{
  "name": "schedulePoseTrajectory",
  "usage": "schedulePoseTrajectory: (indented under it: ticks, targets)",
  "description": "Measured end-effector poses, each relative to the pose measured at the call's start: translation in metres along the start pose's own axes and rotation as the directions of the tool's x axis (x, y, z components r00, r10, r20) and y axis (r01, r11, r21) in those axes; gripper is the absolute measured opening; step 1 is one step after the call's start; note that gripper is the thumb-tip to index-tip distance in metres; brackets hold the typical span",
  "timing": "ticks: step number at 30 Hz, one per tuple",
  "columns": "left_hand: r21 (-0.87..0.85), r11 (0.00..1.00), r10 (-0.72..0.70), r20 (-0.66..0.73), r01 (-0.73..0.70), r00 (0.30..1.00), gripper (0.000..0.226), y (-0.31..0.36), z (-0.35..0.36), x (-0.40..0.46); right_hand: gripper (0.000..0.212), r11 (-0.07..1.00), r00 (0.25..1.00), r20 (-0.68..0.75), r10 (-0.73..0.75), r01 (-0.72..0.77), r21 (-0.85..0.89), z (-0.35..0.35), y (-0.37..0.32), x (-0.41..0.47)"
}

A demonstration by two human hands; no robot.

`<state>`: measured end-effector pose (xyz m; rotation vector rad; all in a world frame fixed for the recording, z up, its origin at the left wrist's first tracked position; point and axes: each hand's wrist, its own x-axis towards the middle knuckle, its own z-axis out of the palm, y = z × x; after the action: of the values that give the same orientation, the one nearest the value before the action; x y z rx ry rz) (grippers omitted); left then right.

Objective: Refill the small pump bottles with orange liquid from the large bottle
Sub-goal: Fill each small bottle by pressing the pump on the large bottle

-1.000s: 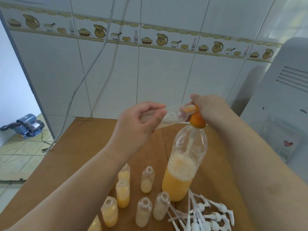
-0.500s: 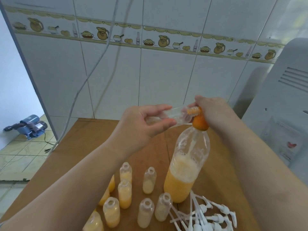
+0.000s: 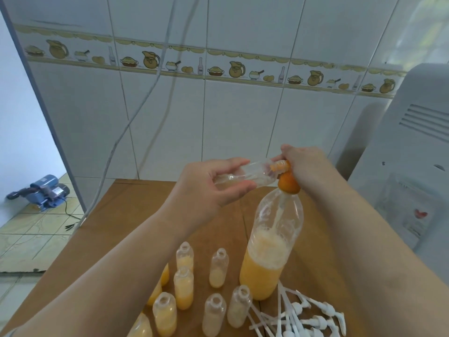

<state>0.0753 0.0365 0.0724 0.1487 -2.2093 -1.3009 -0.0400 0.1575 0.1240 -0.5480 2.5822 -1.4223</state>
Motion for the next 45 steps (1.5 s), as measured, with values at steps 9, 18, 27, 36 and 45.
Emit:
schedulePoseTrajectory:
  ticks: [9,18,27,36,45]
  targets:
    - [0.079,0.996,0.055,-0.035,-0.052,0.998,0.048,-0.005,0.004,-0.004,0.044,0.998,0.999,0.041,0.004,-0.006,0.056,0.0,0.005,0.004]
    - [0.179,0.979,0.109,-0.053,-0.098,0.993,0.055,0.008,-0.003,-0.006,0.029,0.99,0.991,0.114,-0.076,0.061,0.13,-0.007,0.0,0.003]
    - [0.169,0.985,0.038,-0.042,-0.03,0.998,0.054,0.003,0.006,-0.009,0.041,0.99,0.998,0.069,0.013,-0.022,0.14,0.005,0.009,0.009]
    - [0.194,0.979,0.077,-0.045,-0.067,0.996,0.051,0.007,0.003,-0.008,0.043,0.998,0.998,0.042,-0.055,0.053,0.038,-0.005,0.009,0.007]
    - [0.184,0.981,0.063,-0.026,-0.057,0.998,0.057,0.01,-0.003,-0.007,0.037,0.996,0.995,0.075,-0.061,0.065,-0.06,-0.012,0.008,0.005]
